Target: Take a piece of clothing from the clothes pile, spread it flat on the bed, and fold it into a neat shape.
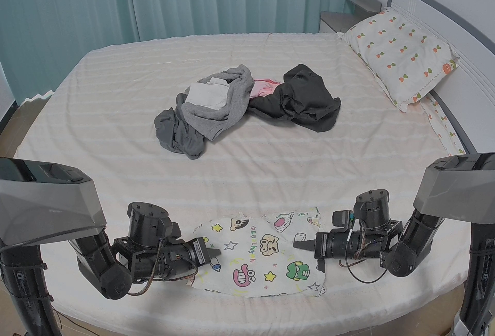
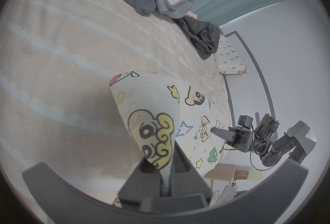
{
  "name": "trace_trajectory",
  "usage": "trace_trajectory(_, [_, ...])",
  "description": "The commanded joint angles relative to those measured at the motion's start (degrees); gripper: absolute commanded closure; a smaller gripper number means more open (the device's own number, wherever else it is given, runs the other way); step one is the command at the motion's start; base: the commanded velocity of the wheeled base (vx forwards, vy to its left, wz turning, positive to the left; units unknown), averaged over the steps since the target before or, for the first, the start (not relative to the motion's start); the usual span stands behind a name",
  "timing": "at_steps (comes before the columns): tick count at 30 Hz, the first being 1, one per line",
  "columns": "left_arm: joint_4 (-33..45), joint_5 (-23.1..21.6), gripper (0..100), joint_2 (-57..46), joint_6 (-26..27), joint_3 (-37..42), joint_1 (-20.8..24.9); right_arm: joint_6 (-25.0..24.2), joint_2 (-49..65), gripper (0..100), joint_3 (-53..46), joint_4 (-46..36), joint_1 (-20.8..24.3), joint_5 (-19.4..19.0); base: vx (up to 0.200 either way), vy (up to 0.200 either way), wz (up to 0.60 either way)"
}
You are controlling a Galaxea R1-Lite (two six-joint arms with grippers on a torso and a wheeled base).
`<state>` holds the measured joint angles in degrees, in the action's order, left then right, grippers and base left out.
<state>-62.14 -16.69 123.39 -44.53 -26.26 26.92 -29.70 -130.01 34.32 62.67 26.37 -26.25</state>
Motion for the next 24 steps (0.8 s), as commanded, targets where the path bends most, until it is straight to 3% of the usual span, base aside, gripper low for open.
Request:
trace_trajectory(1, [0.0, 0.1, 100, -0.3, 0.0, 0.7, -0.1, 0.0, -0.2, 100, 0.1, 0.0, 0.7, 0.1, 0.000, 0.200, 0.00])
trace_trajectory(4, [0.0, 0.5, 100, -0.3, -0.1, 0.8, -0.5, 0.0, -0.2, 100, 0.0, 0.0, 0.8, 0.2, 0.000, 0.200, 0.00])
trace_trajectory(22, [-0.5, 2.4, 100, 0.1, -0.1, 2.8, -0.5, 0.2, -0.6, 100, 0.0, -0.1, 0.8, 1.1, 0.000, 0.000, 0.00])
trace_trajectory(23, [-0.7, 2.4, 100, 0.1, -0.2, 2.8, -0.5, 0.2, -0.6, 0, 0.0, -0.1, 0.8, 1.0, 0.000, 0.000, 0.00])
trace_trajectory(24, [-0.8, 2.5, 0, 0.1, -0.3, 2.8, -0.5, 0.1, -0.6, 0, 0.0, -0.1, 0.8, 1.0, 0.000, 0.000, 0.00])
